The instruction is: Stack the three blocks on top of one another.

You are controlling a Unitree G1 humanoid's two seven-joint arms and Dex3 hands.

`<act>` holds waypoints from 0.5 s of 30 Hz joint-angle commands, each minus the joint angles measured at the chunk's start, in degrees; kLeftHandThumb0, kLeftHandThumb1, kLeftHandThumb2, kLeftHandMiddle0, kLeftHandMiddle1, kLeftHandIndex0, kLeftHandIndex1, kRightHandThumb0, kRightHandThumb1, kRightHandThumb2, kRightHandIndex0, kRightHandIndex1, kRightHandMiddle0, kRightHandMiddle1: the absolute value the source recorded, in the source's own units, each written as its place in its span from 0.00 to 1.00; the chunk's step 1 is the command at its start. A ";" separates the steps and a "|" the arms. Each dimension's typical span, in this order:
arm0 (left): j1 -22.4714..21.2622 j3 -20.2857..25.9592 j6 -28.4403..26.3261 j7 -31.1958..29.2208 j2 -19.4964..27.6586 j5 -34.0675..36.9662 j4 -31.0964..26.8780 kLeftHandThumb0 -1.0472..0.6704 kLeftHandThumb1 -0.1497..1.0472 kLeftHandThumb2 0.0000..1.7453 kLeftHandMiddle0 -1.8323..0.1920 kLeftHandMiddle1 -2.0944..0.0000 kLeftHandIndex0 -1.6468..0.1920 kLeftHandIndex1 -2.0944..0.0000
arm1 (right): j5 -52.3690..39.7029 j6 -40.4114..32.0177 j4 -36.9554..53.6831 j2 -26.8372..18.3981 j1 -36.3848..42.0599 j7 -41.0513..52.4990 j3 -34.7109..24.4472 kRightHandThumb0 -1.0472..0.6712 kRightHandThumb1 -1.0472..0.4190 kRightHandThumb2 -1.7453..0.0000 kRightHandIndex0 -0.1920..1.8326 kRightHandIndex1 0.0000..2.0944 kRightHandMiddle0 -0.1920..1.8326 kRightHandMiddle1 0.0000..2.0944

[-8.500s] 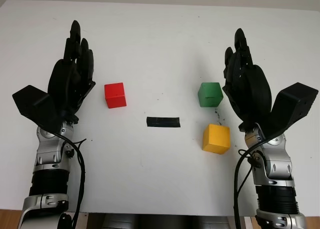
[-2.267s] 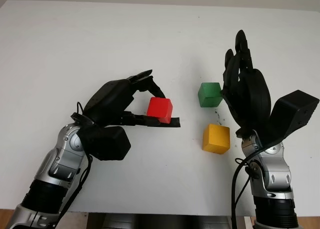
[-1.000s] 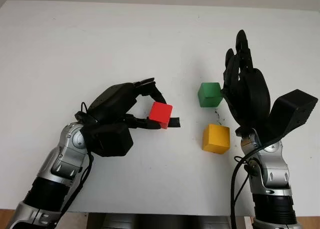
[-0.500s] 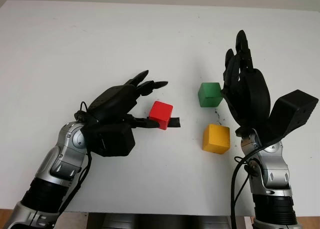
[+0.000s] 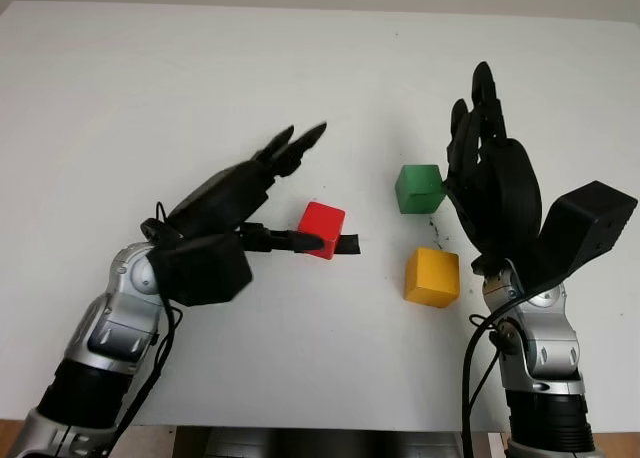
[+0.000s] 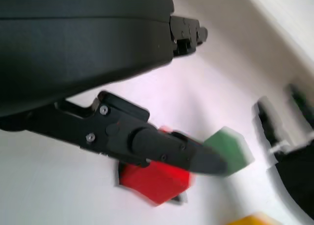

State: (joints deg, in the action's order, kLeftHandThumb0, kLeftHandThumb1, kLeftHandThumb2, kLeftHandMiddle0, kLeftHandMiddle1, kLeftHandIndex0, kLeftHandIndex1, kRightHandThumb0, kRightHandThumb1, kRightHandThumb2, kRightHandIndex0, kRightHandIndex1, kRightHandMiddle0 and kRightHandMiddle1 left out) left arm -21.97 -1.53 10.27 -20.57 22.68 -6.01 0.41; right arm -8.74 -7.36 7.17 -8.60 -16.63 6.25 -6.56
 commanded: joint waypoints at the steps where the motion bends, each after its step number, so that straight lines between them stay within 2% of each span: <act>1: 0.78 3.58 2.22 1.75 -1.07 3.38 1.87 0.14 1.00 0.21 0.94 0.97 0.92 0.97 | 0.25 -0.22 2.02 -1.32 0.51 0.13 -0.90 0.19 0.00 0.59 0.00 0.00 0.00 0.00; 4: 0.41 7.97 3.87 5.81 -4.09 8.20 4.18 0.13 1.00 0.25 0.92 0.97 0.89 0.96 | 0.21 -1.28 2.97 -3.05 0.43 0.75 -1.99 0.19 0.00 0.60 0.00 0.00 0.00 0.00; 7: -0.84 11.96 7.38 7.21 -6.11 13.98 8.56 0.14 1.00 0.28 0.91 0.97 0.89 0.97 | 0.54 -2.40 3.97 -6.03 0.18 2.02 -3.27 0.20 0.00 0.63 0.00 0.00 0.00 0.00; 8: -1.42 13.12 7.49 7.75 -6.32 15.25 9.94 0.15 1.00 0.28 0.91 0.97 0.89 0.97 | 0.85 -2.49 4.35 -7.69 -0.05 2.83 -3.82 0.19 0.00 0.67 0.00 0.00 0.00 0.00; 10: -2.41 14.66 7.12 8.70 -6.32 16.60 12.21 0.15 1.00 0.30 0.93 0.98 0.91 0.98 | 1.30 -1.33 4.29 -10.90 -0.46 5.20 -4.75 0.19 0.00 0.85 0.00 0.00 0.00 0.00; 11: -3.18 14.99 7.29 8.74 -5.78 16.50 14.40 0.15 1.00 0.30 0.94 0.98 0.91 0.98 | 1.16 -1.44 4.10 -12.89 -1.05 6.90 -5.22 0.20 0.00 0.89 0.00 0.00 0.00 0.00; 12: -3.71 15.10 7.61 8.63 -5.41 16.32 15.94 0.16 1.00 0.29 0.95 0.98 0.92 0.98 | 0.96 -1.67 3.95 -14.11 -1.44 8.04 -5.57 0.22 0.05 0.94 0.00 0.00 0.00 0.00; 15: -5.94 14.92 8.12 9.27 -4.83 14.62 22.07 0.17 1.00 0.28 0.97 0.99 0.94 0.99 | 4.76 0.22 3.81 -20.66 -2.26 11.83 -5.12 0.22 0.11 0.98 0.03 0.01 0.03 0.02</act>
State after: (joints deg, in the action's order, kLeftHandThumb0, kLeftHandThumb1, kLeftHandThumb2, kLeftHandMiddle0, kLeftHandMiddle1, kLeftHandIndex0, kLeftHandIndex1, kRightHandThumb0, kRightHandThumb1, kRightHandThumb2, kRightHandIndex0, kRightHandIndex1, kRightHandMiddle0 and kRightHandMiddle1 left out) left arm -26.83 13.43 18.06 -11.65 17.50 9.19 20.68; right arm -5.04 -8.61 10.14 -26.38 -18.27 17.05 -11.69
